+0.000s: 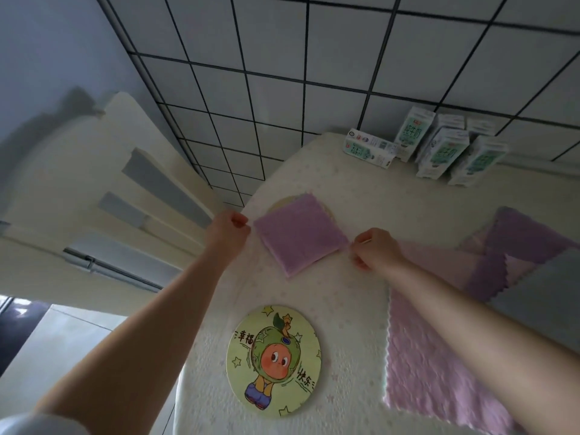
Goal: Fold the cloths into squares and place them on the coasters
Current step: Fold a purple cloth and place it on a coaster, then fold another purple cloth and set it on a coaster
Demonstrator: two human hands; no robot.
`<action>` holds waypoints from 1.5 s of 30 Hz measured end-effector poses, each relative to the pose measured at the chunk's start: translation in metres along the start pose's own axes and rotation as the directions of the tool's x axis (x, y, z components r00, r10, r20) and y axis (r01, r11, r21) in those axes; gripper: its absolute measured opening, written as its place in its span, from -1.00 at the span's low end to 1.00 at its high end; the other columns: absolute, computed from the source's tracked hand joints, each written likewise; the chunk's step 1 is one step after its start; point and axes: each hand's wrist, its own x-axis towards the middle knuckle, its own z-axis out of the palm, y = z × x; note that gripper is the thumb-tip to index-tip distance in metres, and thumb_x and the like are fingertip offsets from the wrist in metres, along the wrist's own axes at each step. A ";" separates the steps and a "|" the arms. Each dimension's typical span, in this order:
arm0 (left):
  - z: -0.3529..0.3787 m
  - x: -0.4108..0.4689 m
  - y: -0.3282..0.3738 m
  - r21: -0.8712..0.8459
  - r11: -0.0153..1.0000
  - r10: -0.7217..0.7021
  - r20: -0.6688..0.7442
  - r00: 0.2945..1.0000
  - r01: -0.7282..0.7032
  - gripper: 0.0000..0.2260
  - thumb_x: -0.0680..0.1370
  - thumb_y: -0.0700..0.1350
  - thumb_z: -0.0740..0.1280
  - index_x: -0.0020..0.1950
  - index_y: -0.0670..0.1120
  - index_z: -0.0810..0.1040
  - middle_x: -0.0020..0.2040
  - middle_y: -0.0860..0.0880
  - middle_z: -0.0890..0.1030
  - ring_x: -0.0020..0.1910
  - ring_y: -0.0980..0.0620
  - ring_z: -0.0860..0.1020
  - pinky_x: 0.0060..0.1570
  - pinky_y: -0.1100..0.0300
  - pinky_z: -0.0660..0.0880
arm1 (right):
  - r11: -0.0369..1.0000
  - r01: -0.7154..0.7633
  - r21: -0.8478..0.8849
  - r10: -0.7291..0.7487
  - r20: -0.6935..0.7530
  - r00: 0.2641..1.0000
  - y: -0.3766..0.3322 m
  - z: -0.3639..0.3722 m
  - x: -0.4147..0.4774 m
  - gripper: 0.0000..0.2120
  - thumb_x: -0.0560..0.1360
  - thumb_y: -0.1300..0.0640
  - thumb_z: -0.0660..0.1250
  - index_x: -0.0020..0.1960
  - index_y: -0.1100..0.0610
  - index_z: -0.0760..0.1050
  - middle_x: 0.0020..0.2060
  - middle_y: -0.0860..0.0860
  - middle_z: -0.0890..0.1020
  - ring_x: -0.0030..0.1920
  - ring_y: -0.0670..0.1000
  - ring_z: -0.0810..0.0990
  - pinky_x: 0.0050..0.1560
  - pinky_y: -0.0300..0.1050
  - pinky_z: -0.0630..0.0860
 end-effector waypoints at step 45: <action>0.292 -0.403 0.061 0.214 0.179 0.696 0.662 0.277 -0.960 -0.50 0.51 -0.22 0.01 0.39 0.09 0.40 0.44 0.07 0.37 0.38 0.05 0.37 0.34 0.05 0.38 | 0.700 0.359 -0.618 -0.388 0.092 0.917 0.346 -0.215 -0.186 -0.65 0.41 0.02 0.37 0.13 0.16 0.48 0.10 0.11 0.52 0.12 0.15 0.50 -0.02 0.04 0.55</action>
